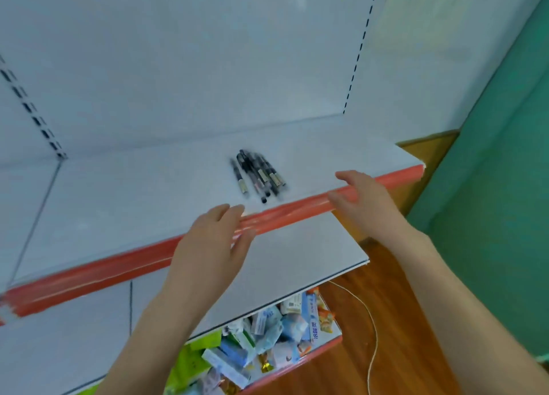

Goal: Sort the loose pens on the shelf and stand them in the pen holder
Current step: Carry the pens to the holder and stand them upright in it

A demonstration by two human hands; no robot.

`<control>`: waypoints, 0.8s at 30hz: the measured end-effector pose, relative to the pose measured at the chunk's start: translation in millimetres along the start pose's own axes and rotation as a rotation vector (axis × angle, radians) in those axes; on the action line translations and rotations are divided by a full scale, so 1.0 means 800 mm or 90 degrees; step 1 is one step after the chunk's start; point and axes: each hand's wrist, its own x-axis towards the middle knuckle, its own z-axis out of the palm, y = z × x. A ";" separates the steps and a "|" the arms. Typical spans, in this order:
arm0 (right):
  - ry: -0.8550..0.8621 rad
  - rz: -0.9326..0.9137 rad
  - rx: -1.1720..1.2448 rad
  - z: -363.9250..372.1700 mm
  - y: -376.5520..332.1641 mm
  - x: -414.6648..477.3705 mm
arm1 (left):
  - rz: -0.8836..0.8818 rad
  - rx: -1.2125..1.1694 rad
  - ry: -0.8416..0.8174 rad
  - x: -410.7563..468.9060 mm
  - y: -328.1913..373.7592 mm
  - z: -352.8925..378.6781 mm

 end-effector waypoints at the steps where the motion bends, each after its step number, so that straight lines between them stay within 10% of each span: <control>1: -0.010 -0.009 0.008 0.003 -0.003 0.018 | -0.036 -0.008 0.000 0.016 -0.001 0.000; 24: -0.321 -0.127 -0.118 0.056 -0.028 0.203 | -0.302 0.058 -0.148 0.190 0.023 0.044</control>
